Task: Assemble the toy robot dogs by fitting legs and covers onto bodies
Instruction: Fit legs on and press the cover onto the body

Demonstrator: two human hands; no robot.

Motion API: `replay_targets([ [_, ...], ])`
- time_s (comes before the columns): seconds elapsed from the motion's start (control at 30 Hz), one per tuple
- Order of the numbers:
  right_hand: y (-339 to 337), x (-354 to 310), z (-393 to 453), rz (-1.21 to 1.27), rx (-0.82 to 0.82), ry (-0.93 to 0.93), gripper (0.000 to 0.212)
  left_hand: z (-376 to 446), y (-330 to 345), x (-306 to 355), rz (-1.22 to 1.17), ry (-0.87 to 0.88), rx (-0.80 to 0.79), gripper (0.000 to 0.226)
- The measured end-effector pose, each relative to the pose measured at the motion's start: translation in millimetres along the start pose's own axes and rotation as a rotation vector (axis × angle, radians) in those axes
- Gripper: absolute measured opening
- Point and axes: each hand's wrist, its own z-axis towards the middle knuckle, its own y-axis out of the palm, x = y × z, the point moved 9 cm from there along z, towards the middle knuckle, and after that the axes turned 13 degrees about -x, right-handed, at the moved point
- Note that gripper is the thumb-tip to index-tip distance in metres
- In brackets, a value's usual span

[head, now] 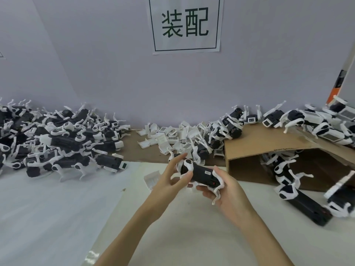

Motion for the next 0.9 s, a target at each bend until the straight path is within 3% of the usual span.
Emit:
replay_targets([
  [0.1,-0.7,4.3,-2.1,0.02,0.005,0.006,0.037,2.4,7.7,-3.5,-0.195,0.011,-0.029,0.068],
  [0.17,-4.4,6.2,-3.3,-0.053,0.028,0.01,0.035,0.0,3.5,-2.3,-0.222,0.035,0.065,0.057],
  [0.27,-2.3,-4.6,-5.0,-0.399,0.061,-0.06,0.033,-5.8,-5.2,8.9,-0.02,0.128,0.224,0.021],
  [0.4,14.5,-5.6,-4.6,-0.489,-0.025,-0.138,0.035,-12.1,4.1,32.1,0.252,0.278,0.232,0.033],
  [0.53,14.6,-6.5,-5.4,-0.4,-0.024,-0.18,0.035,-12.2,8.9,35.8,0.249,0.283,0.215,0.028],
  [0.7,-3.5,-7.5,-3.3,-0.169,0.098,-0.198,0.024,-5.5,13.2,27.5,0.0,0.237,0.031,0.035],
  [0.83,3.4,-11.9,-1.7,-0.211,-0.087,-0.113,0.043,-4.0,10.4,22.7,-0.235,0.253,-0.071,0.035],
  [0.9,2.0,-14.4,-3.0,-0.274,-0.093,-0.138,0.049,-5.1,5.0,22.8,-0.285,0.259,-0.047,0.037],
])
